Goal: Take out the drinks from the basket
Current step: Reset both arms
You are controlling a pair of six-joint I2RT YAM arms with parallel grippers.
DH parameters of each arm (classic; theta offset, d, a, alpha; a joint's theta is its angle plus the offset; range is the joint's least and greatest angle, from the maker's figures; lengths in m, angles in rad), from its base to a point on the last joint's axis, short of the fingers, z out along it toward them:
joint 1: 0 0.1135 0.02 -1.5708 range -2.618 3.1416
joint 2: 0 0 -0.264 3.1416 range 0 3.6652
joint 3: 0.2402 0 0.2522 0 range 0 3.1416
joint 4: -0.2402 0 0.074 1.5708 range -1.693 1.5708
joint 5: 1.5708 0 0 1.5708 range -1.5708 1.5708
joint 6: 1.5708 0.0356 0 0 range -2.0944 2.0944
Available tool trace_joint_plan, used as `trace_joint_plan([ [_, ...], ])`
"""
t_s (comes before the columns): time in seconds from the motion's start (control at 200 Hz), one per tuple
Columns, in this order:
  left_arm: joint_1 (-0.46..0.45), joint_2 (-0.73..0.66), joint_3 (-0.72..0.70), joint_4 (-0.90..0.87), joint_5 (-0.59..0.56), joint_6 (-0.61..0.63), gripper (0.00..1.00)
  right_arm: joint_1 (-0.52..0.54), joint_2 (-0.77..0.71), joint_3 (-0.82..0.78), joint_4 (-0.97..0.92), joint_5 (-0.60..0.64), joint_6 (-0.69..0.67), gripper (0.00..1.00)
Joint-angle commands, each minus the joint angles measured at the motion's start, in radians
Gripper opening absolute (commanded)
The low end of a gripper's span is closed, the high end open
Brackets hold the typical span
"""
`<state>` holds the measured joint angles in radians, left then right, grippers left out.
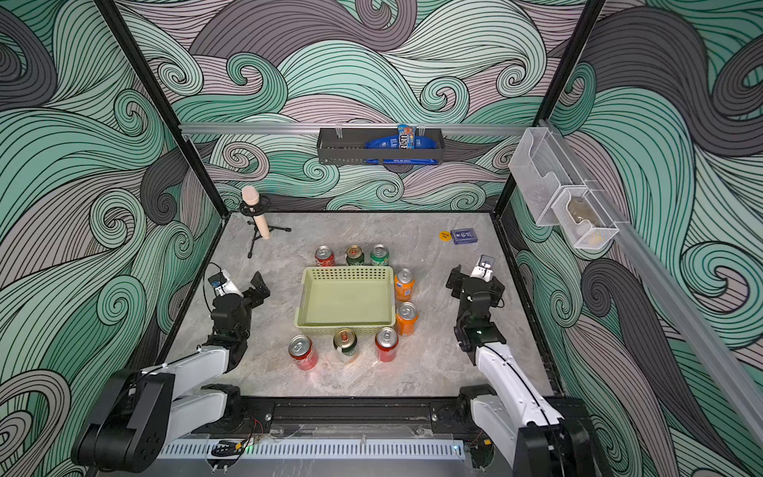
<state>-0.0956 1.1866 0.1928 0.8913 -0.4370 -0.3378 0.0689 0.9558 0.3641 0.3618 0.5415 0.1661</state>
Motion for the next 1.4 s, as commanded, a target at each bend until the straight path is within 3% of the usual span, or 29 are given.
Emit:
trace_joint_plan([
  [0.0,-0.006,0.046,0.014,0.218,-0.118,0.129,0.99,-0.037,0.077,-0.052,0.287,-0.021,-0.085,1.0],
  [0.185,-0.006,0.097,0.01,0.281,-0.056,0.228,0.99,-0.058,0.315,-0.108,0.578,0.032,-0.109,1.0],
  [0.25,-0.004,0.11,-0.006,0.221,-0.075,0.165,0.99,-0.058,0.392,-0.138,0.725,0.024,-0.115,1.0],
  [0.29,-0.008,0.149,-0.049,0.346,-0.125,0.181,0.99,-0.056,0.405,-0.131,0.738,0.014,-0.121,1.0],
  [0.34,-0.004,0.192,-0.104,0.54,-0.107,0.191,0.99,-0.063,0.416,-0.128,0.755,-0.024,-0.101,1.0],
  [0.415,0.004,0.307,-0.097,0.647,-0.066,0.23,0.99,-0.063,0.445,-0.182,0.904,-0.085,-0.091,1.0],
  [0.5,-0.002,0.302,-0.037,0.496,0.067,0.275,0.99,-0.064,0.525,-0.266,1.167,-0.109,-0.116,1.0],
  [0.575,-0.002,0.313,0.007,0.385,0.067,0.225,0.99,-0.062,0.52,-0.261,1.117,-0.188,-0.135,1.0],
  [0.65,0.003,0.411,-0.011,0.596,0.077,0.285,0.99,-0.067,0.63,-0.247,1.239,-0.213,-0.155,1.0],
  [0.705,0.001,0.387,-0.011,0.531,0.094,0.277,0.99,-0.062,0.569,-0.202,1.044,-0.226,-0.149,1.0],
  [0.801,0.0,0.357,0.025,0.42,0.081,0.257,0.99,-0.064,0.609,-0.19,1.093,-0.227,-0.157,1.0],
  [0.846,0.0,0.36,0.019,0.442,0.08,0.259,0.99,-0.066,0.584,-0.177,1.017,-0.232,-0.148,1.0],
  [0.956,0.002,0.407,-0.014,0.586,0.088,0.289,0.99,-0.067,0.593,-0.177,1.039,-0.231,-0.148,1.0],
  [1.046,0.002,0.383,0.003,0.506,0.085,0.268,0.99,-0.067,0.607,-0.183,1.074,-0.232,-0.152,1.0],
  [1.396,0.002,0.398,-0.01,0.558,0.088,0.278,0.99,-0.067,0.598,-0.177,1.047,-0.241,-0.154,1.0],
])
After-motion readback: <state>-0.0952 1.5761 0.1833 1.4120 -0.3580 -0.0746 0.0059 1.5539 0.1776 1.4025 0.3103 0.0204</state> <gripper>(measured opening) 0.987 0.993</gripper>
